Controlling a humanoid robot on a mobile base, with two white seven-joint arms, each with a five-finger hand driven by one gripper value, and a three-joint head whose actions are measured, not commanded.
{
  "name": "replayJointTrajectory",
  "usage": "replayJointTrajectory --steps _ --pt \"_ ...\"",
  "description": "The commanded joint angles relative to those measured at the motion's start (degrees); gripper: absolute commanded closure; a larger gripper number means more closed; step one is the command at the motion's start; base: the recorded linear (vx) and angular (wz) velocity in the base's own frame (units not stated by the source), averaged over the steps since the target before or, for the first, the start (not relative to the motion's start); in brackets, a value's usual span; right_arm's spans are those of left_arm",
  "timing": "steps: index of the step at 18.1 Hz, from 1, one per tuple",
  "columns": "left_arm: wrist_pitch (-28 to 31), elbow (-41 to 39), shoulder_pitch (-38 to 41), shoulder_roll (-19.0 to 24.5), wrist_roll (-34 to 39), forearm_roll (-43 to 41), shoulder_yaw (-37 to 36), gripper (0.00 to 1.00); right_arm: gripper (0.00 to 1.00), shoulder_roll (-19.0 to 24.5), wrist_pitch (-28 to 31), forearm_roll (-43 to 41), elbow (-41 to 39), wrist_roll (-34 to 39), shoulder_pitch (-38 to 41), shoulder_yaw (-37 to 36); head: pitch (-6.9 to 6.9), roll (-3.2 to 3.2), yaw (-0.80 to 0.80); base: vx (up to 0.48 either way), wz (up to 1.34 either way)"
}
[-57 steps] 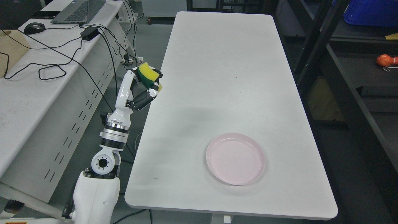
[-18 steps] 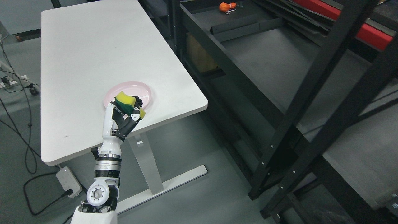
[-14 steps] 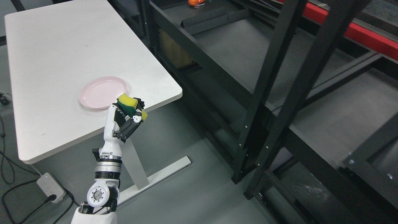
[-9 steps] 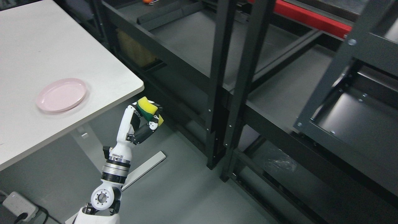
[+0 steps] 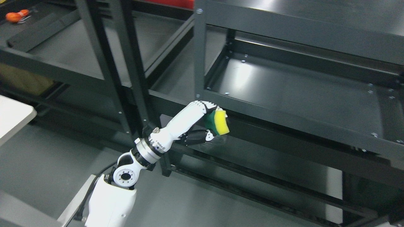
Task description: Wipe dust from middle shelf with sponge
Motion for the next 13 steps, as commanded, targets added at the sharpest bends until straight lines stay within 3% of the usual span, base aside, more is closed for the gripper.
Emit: replayJointTrajectory --steps 1,4,6,10,13 --pt "-0.6 3.4 -24.8 1.0 -2.6 -10.5 -17.9 1.0 0.0 -1.0 0.0 0.0 -1.0 0.2 0.0 0.0 0.0 0.0 0.0 -0.074 -0.85" --pt "-0.5 7.3 -42.8 1.0 -2.8 -14.4 -24.7 1.0 0.0 -1.0 0.0 0.0 -1.0 0.2 0.0 0.0 0.0 0.0 0.0 -0.008 -0.75" --pt "0.3 8.0 -49.4 1.0 -2.3 -14.8 -28.0 1.0 0.0 -1.0 0.0 0.0 -1.0 0.2 0.0 0.0 -0.01 0.0 0.0 0.043 -0.65" --pt "0.4 10.6 -53.1 1.0 0.7 -23.3 -28.8 1.0 0.0 -1.0 0.0 0.0 -1.0 0.2 0.0 0.0 -0.01 0.0 0.0 0.06 -0.55" --pt "0.0 11.1 -52.8 1.0 2.7 -28.4 -25.2 1.0 0.0 -1.0 0.0 0.0 -1.0 0.2 0.0 0.0 -0.01 0.0 0.0 0.049 -0.28"
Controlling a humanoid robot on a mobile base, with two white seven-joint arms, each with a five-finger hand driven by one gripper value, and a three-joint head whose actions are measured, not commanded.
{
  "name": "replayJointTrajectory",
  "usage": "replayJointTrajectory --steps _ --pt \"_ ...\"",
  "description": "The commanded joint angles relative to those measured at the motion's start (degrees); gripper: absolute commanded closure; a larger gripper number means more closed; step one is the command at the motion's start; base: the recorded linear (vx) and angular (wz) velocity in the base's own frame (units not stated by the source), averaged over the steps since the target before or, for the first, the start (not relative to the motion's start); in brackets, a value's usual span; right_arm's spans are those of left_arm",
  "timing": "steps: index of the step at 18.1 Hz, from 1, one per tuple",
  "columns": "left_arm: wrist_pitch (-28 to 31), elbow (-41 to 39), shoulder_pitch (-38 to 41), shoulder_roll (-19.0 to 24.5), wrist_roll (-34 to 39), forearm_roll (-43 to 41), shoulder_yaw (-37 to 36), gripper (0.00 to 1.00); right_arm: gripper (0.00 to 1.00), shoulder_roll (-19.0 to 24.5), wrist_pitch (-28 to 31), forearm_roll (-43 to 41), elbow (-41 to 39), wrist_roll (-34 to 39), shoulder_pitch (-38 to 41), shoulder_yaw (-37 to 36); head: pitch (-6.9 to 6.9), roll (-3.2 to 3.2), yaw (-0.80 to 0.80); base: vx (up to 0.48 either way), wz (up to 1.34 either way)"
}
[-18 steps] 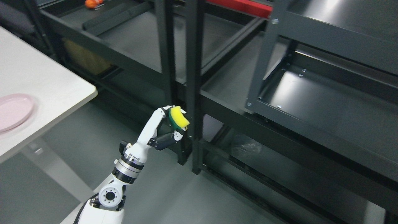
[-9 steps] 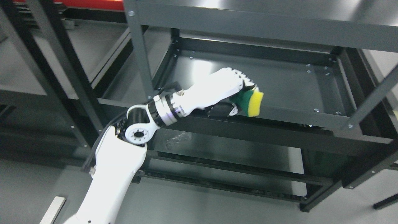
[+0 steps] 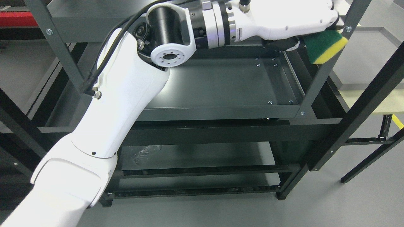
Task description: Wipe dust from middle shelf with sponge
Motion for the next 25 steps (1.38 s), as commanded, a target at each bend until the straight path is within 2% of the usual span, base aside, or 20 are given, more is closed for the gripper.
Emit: replayJointTrajectory --steps 1,4,6,11,14,17,19,22,25 --pt "-0.5 4.8 -6.4 1.0 1.8 -9.4 -4.2 1.0 0.0 -1.0 0.0 0.0 -1.0 0.0 0.0 0.0 0.0 0.0 0.0 0.039 -0.17" --pt "-3.5 4.3 -4.1 1.0 1.7 -9.6 -0.3 1.0 0.0 -1.0 0.0 0.0 -1.0 0.0 0.0 0.0 0.0 0.0 0.0 0.008 -0.02" --pt "-7.5 4.2 -1.8 4.3 1.6 -9.5 2.9 1.0 0.0 -1.0 0.0 0.0 -1.0 0.0 0.0 0.0 0.0 0.0 0.0 -0.009 0.04" --pt "-7.5 4.2 2.0 11.7 -1.9 -8.7 15.9 1.0 0.0 -1.0 0.0 0.0 -1.0 0.0 0.0 0.0 0.0 0.0 0.0 -0.008 0.05" --pt "-7.5 1.6 6.0 11.8 -12.1 -2.1 25.5 1.0 0.0 -1.0 0.0 0.0 -1.0 0.0 0.0 0.0 -0.01 0.0 0.0 0.0 0.0" --pt "-7.5 -3.4 8.8 12.8 -21.9 7.6 28.6 1.0 0.0 -1.0 0.0 0.0 -1.0 0.0 0.0 0.0 -0.01 0.0 0.0 0.0 0.0" --pt "-7.5 -5.0 8.6 14.8 -24.2 11.2 30.0 1.0 0.0 -1.0 0.0 0.0 -1.0 0.0 0.0 0.0 -0.01 0.0 0.0 0.0 0.0" --pt "-7.5 -5.0 8.0 22.0 -24.3 15.4 31.3 1.0 0.0 -1.0 0.0 0.0 -1.0 0.0 0.0 0.0 -0.01 0.0 0.0 0.0 0.0" --pt "-7.5 -4.2 10.2 33.4 -24.3 22.0 32.0 1.0 0.0 -1.0 0.0 0.0 -1.0 0.0 0.0 0.0 -0.01 0.0 0.0 0.0 0.0"
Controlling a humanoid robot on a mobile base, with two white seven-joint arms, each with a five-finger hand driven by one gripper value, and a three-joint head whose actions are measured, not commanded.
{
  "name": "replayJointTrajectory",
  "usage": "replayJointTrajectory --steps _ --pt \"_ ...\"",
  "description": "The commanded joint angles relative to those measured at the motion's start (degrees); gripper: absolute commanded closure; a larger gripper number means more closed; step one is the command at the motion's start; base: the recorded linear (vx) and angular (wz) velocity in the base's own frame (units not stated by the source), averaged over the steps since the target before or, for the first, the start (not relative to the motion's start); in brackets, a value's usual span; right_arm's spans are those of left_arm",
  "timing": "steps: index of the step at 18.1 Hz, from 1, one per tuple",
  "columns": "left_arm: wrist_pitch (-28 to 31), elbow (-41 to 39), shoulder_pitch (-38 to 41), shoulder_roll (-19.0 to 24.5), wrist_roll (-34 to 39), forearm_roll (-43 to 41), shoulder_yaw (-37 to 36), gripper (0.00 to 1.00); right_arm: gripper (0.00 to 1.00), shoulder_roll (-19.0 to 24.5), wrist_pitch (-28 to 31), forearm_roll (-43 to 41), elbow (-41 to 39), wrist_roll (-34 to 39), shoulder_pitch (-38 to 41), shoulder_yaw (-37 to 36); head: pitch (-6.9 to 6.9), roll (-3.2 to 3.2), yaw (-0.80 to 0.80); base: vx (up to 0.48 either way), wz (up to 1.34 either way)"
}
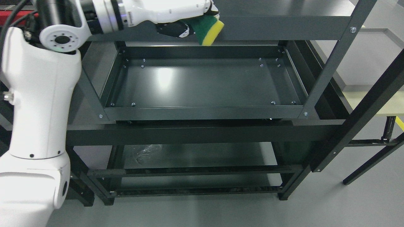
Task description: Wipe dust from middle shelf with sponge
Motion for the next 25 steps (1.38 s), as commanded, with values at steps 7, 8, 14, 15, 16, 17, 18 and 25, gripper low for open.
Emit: replayJointTrajectory --steps 7,8,14,15,16,17,18,25 --pt "0.0 -2.7 13.3 27.2 -0.4 18.5 17.3 1.0 0.0 -1.0 0.0 0.0 -1.0 0.0 0.0 0.0 0.0 0.0 0.0 0.0 0.0" --pt "0.0 -3.5 12.4 25.6 0.3 20.0 17.0 1.0 0.0 -1.0 0.0 0.0 -1.0 0.0 0.0 0.0 0.0 0.0 0.0 0.0 0.0" --pt "0.0 -3.2 -5.3 -13.7 -0.4 5.2 10.9 1.0 0.0 -1.0 0.0 0.0 -1.0 0.0 0.0 0.0 0.0 0.0 0.0 -0.004 0.04" --pt "0.0 -1.2 -6.2 -13.7 1.9 -0.1 6.4 1.0 0.0 -1.0 0.0 0.0 -1.0 0.0 0.0 0.0 0.0 0.0 0.0 -0.009 0.07" --pt "0.0 0.4 -6.9 -13.7 6.6 -2.3 0.5 1.0 0.0 -1.0 0.0 0.0 -1.0 0.0 0.0 0.0 0.0 0.0 0.0 -0.009 0.07" --pt "0.0 0.8 -7.2 -13.7 12.5 -4.4 -4.9 1.0 0.0 -1.0 0.0 0.0 -1.0 0.0 0.0 0.0 0.0 0.0 0.0 0.0 0.0" --pt "0.0 0.4 -7.6 -13.7 16.8 -7.2 -9.6 1.0 0.0 -1.0 0.0 0.0 -1.0 0.0 0.0 0.0 0.0 0.0 0.0 0.0 0.0" --pt "19.4 3.0 -14.2 -13.7 43.1 -9.3 -44.9 1.0 0.0 -1.0 0.0 0.0 -1.0 0.0 0.0 0.0 0.0 0.0 0.0 0.0 0.0"
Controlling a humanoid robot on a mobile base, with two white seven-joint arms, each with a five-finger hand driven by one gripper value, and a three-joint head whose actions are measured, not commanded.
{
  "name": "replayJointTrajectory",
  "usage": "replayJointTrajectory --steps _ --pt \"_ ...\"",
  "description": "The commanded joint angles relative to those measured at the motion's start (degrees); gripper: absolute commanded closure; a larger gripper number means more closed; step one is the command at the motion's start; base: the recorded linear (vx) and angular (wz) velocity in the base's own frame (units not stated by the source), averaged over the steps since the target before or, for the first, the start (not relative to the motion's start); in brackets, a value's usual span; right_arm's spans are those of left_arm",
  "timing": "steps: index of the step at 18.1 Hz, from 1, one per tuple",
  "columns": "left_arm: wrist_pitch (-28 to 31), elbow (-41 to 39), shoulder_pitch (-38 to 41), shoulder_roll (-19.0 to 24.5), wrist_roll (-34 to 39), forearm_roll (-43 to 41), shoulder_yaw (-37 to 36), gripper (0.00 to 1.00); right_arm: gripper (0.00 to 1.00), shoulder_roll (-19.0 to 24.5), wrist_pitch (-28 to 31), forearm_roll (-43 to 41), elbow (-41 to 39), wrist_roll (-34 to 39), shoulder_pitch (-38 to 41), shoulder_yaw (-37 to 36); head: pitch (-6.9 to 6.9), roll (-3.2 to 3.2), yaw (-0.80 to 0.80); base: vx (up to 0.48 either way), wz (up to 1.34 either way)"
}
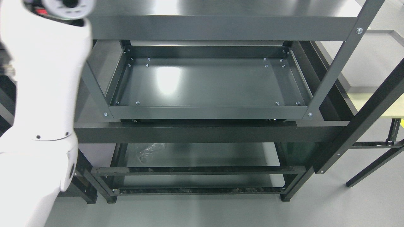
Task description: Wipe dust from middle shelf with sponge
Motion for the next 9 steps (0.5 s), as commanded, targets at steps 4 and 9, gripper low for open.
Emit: replayJointTrajectory --steps 4,9 --pt "2.2 9.2 -3.7 -6.7 4.5 -3.3 -38.9 1.0 0.0 -1.0 0.4 0.0 -1.0 0.0 0.0 0.0 0.0 0.0 0.0 0.0 0.0" --pt "1.3 13.3 -3.6 -6.7 0.9 -5.7 -37.6 1.0 0.0 -1.0 0.4 0.0 -1.0 0.0 0.0 0.0 0.0 0.0 0.0 0.0 0.0"
